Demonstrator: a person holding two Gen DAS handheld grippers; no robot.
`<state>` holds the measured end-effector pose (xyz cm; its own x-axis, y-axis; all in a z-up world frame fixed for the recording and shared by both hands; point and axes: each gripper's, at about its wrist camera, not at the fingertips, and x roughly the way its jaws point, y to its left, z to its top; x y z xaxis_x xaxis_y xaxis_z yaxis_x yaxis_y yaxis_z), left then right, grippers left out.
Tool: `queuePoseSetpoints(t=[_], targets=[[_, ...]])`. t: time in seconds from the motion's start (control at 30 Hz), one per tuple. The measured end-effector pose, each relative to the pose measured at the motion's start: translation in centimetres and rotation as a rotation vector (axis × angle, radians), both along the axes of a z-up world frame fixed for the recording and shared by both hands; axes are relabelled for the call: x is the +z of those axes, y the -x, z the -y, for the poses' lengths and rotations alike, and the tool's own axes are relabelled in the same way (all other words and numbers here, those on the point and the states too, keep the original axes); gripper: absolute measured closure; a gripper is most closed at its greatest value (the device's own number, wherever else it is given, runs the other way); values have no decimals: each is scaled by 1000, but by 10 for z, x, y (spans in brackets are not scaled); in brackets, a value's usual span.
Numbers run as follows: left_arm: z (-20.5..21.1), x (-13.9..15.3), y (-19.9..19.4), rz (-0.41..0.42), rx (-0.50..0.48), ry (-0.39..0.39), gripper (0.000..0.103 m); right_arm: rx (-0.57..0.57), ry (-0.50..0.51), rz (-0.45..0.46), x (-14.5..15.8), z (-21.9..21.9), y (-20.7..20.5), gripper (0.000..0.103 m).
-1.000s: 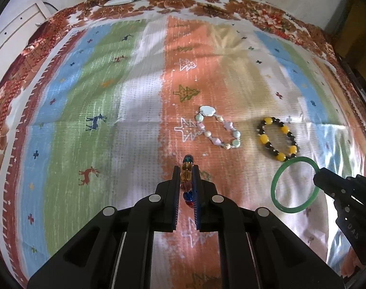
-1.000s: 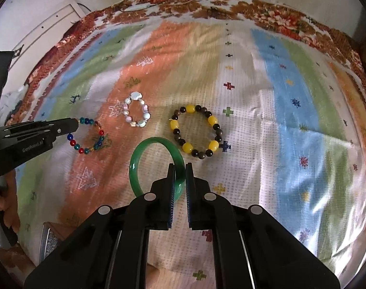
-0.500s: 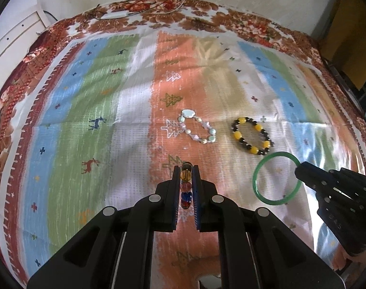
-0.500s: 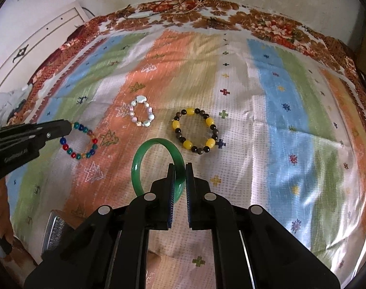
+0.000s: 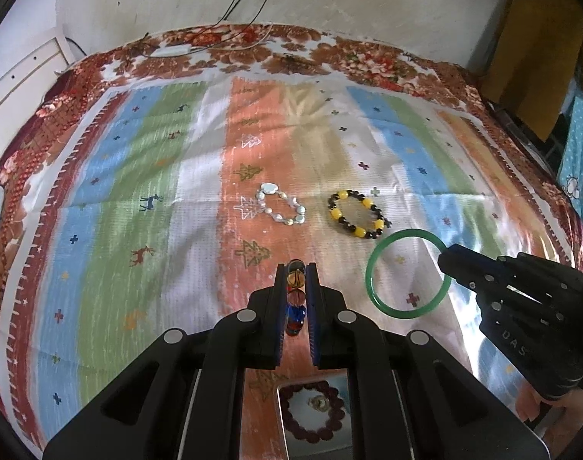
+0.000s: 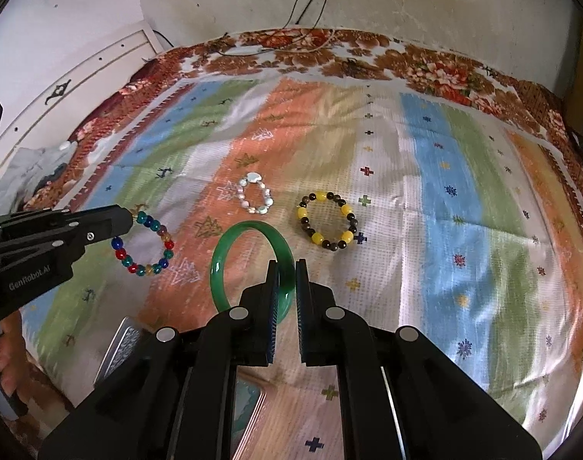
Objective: Organize jewelry
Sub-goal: 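Carry the multicolour bracelet and green bangle over the silver tin with both tools, then open both tools to drop the bracelet and bangle into the tin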
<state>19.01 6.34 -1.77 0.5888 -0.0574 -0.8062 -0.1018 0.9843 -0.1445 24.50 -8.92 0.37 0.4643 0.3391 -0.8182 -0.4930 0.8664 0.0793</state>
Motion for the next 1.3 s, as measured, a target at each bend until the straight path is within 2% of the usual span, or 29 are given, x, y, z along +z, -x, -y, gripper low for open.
queuePoseSetpoints(t=[0.23,0.4,0.7,1.03,1.13,1.17,1.2,1.27,1.3], targets=[[5,10,26,37,-11,27,94,13,8,39,9,1,20,94],[17,13,46,55,-29,-7,94,29,13,62,13,3,35,94],[30,18,76,87,-58,-4,94,50,1,72,18,11,61,94],[38,12,93,83,-75,-13,94,88,15,63,16,12,82,94],[39,9,90,60,-71,-17,94,111,11,44,11,10,85,93],[38,7,88,47,-59,-17,90,128,13,23,8,9,84,93],[37,5,87,39,-47,-20,78,133,16,12,5,7,84,92],[34,5,86,38,-27,-32,65,117,27,15,3,7,83,89],[32,6,86,42,-23,-30,62,112,38,26,4,6,83,81]])
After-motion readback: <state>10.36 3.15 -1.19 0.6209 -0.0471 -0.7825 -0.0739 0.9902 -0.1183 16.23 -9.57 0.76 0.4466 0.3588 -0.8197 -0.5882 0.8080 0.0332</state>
